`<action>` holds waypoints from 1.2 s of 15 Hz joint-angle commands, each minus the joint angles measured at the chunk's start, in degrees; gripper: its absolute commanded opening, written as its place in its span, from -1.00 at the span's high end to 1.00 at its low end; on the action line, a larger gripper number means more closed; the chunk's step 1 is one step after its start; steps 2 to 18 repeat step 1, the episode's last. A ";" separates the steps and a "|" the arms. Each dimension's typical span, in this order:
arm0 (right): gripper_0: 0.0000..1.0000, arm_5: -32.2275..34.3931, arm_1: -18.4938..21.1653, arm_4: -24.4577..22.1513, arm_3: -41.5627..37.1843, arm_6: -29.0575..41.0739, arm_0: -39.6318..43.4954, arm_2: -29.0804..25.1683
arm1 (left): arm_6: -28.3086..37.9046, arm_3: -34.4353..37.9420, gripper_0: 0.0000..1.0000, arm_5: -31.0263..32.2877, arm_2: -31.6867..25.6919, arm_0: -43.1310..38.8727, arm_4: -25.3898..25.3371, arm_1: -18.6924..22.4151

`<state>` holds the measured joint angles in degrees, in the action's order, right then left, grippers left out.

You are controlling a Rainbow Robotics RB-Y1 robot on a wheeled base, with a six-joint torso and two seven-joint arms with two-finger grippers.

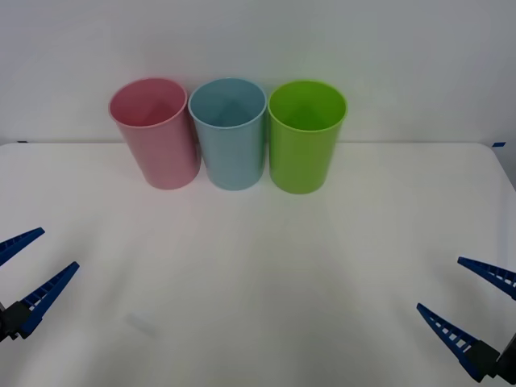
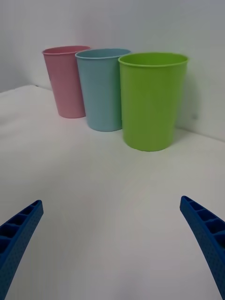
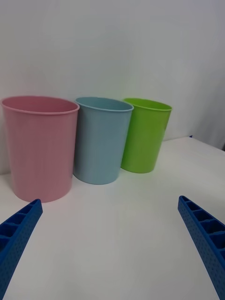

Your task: Grasp the object on the table and drop it into the matching bin: aluminum can to the light blue bin, PET bottle to the pink bin.

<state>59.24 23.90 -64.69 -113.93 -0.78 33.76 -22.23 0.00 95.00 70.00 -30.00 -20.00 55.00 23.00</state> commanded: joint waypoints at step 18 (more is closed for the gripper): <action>-1.00 0.09 0.01 0.00 0.02 -0.01 0.17 0.00 | 0.00 0.00 -1.00 0.00 0.00 0.00 0.00 0.00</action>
